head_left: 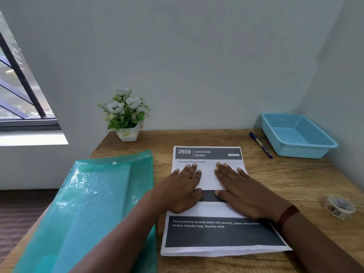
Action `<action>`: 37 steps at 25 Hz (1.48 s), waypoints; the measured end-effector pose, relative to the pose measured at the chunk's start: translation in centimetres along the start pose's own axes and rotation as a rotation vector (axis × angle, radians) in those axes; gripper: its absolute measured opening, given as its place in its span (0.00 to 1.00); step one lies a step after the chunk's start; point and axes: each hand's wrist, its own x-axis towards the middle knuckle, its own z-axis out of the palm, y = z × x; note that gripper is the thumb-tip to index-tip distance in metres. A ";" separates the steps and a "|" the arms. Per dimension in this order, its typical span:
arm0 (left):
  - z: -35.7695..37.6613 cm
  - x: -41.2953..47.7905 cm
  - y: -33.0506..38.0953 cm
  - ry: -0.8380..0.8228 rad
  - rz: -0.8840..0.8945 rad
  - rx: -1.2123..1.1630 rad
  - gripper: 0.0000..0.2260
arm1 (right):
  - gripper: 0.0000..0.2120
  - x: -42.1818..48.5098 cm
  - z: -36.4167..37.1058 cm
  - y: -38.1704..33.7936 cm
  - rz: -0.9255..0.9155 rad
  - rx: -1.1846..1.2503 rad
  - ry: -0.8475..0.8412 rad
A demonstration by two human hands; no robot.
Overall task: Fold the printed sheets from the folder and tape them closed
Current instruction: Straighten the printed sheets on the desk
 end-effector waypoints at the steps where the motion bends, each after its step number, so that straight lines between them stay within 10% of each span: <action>1: 0.1 0.1 0.2 -0.002 0.004 0.014 0.28 | 0.32 0.1 0.1 -0.3 0.004 -0.020 -0.004; 26: -0.7 -0.1 -0.7 -0.058 -0.108 -0.049 0.32 | 0.33 -0.2 0.0 1.8 0.010 0.100 0.028; 37: -1.4 -0.2 -4.3 0.240 -0.107 -0.373 0.34 | 0.36 0.3 -0.1 3.6 0.071 0.345 0.279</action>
